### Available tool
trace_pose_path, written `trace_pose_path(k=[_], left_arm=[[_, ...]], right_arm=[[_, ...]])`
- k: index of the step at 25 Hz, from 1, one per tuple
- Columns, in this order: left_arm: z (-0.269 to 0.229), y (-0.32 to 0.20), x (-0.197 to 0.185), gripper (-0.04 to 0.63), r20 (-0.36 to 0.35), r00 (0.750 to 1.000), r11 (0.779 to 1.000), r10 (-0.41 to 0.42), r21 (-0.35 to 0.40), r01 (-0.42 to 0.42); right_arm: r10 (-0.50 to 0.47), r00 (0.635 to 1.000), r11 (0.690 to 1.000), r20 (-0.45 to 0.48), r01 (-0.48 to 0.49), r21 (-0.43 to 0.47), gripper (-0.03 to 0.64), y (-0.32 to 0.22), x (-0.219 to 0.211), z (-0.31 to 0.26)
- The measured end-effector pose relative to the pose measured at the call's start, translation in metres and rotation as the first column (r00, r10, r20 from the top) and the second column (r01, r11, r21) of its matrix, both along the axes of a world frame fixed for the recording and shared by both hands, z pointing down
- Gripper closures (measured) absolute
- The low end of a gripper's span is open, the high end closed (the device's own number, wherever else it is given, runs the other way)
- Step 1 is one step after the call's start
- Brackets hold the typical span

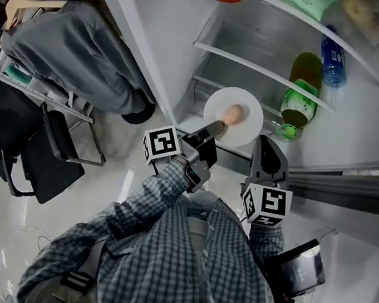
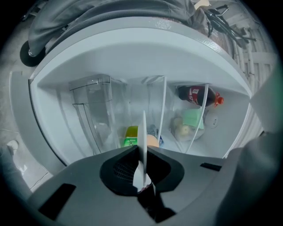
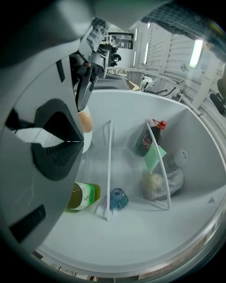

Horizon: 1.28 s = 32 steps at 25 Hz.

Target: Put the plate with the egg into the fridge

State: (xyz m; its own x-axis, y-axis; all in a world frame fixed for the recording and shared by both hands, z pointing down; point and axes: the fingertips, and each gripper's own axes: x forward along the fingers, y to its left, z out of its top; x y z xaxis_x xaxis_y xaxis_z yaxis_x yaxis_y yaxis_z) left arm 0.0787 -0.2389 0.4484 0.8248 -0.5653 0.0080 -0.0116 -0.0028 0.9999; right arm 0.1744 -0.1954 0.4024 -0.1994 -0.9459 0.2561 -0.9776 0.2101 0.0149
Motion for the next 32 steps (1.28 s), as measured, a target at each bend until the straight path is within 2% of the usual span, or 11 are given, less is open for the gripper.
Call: trace_pose_path(k=[8,26,32], left_arm=[[0.012,-0.023,0.008,0.569,0.038,0.999,1.000,-0.025,0.000,0.025],[0.033,-0.064,0.034,0.569,0.059,0.996,0.998,-0.062,-0.010,0.063],[0.047,-0.077,0.035,0.569,0.088,0.993,0.997,-0.073,-0.023,0.075]], right_arm=[[-0.020,1.000,1.000,-0.001,0.020,0.003,0.611,-0.020,0.009,0.001],[-0.047,0.996,0.999,-0.069,0.046,-0.018,0.611,-0.044,0.026,0.009],[-0.015,0.999,1.000,-0.050,0.014,-0.024,0.611,-0.051,0.030,0.008]])
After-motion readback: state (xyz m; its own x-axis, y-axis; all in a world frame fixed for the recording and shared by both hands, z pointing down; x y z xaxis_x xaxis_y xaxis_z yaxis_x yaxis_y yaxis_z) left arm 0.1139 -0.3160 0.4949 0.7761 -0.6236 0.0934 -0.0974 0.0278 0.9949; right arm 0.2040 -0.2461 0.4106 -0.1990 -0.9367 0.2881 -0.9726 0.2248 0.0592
